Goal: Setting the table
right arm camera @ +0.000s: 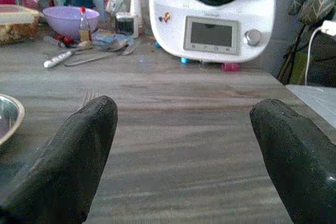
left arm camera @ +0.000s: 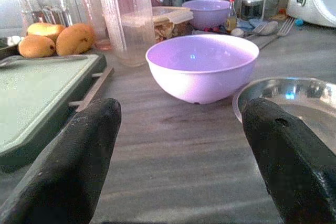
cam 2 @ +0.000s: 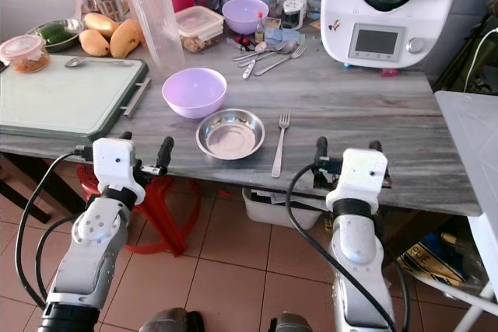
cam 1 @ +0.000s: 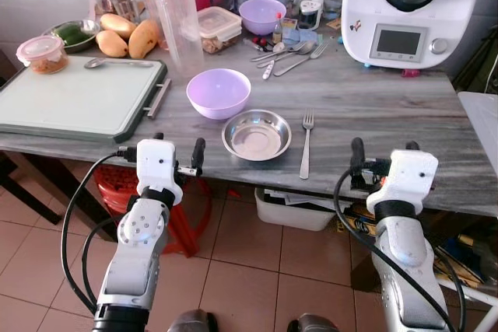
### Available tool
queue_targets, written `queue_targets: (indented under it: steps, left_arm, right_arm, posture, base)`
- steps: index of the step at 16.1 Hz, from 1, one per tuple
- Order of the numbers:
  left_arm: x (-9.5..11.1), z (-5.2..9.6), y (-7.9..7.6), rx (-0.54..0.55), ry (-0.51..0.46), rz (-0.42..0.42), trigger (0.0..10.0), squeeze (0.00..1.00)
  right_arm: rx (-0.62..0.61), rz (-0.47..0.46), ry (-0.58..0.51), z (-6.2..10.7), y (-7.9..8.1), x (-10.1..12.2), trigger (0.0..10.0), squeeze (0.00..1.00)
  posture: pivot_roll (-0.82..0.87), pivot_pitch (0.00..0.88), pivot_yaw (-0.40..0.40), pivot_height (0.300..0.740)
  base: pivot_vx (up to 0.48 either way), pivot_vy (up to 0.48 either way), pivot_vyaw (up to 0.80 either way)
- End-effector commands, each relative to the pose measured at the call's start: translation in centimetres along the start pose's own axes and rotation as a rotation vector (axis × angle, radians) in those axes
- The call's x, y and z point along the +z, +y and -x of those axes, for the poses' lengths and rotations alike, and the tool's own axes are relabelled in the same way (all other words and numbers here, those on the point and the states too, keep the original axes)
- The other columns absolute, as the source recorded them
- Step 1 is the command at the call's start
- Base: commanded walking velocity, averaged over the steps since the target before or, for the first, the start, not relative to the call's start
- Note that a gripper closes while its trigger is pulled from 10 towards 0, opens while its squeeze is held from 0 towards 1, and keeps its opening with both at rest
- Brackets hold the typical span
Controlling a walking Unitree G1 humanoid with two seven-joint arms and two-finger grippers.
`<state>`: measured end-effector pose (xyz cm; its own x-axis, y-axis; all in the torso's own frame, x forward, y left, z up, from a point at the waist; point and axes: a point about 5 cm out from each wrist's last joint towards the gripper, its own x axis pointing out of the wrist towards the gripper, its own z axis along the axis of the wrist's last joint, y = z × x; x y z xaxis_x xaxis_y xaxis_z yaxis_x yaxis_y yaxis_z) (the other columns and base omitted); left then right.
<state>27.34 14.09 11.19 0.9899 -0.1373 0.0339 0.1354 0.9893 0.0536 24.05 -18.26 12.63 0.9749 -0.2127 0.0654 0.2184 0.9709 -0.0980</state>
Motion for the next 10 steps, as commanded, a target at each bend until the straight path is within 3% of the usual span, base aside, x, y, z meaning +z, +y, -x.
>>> queue_targets:
  steps: [1, 4, 6, 8, 10]
  left_arm:
    - [-0.04, -0.21, 0.42, 0.022, 0.005, 0.001, 10.0, 0.0]
    - [-0.04, -0.33, 0.3, 0.009, 0.003, 0.006, 10.0, 0.0]
    - [0.0, -0.3, 0.33, 0.017, 0.004, 0.006, 10.0, 0.0]
    - [-0.11, -0.18, 0.39, 0.018, 0.008, 0.006, 10.0, 0.0]
    - [-0.17, -0.14, 0.34, 0.014, 0.013, 0.006, 10.0, 0.0]
  right_arm:
    - [-0.035, -0.005, -0.007, 0.1, -0.12, 0.52, 10.0, 0.0]
    - [-0.003, 0.049, -0.017, -0.23, 0.31, 0.4, 10.0, 0.0]
    - [-0.024, -0.003, 0.017, -0.24, 0.17, -0.01, 10.0, 0.0]
    - [-0.024, 0.039, -0.001, -0.36, 0.13, 0.29, 10.0, 0.0]
    - [0.025, 0.0, 0.02, -0.12, 0.59, 0.28, 10.0, 0.0]
  posture:
    - [-0.07, 0.0, 0.045, 0.74]
    - [-0.07, 0.0, 0.04, 0.74]
    - [-0.07, 0.0, 0.037, 0.74]
    - [-0.07, 0.0, 0.037, 0.74]
    - [-0.07, 0.0, 0.037, 0.74]
  base:
    - [0.0, 0.0, 0.0]
    - [0.0, 0.0, 0.0]
    - [0.0, 0.0, 0.0]
    - [0.0, 0.0, 0.0]
    - [0.0, 0.0, 0.0]
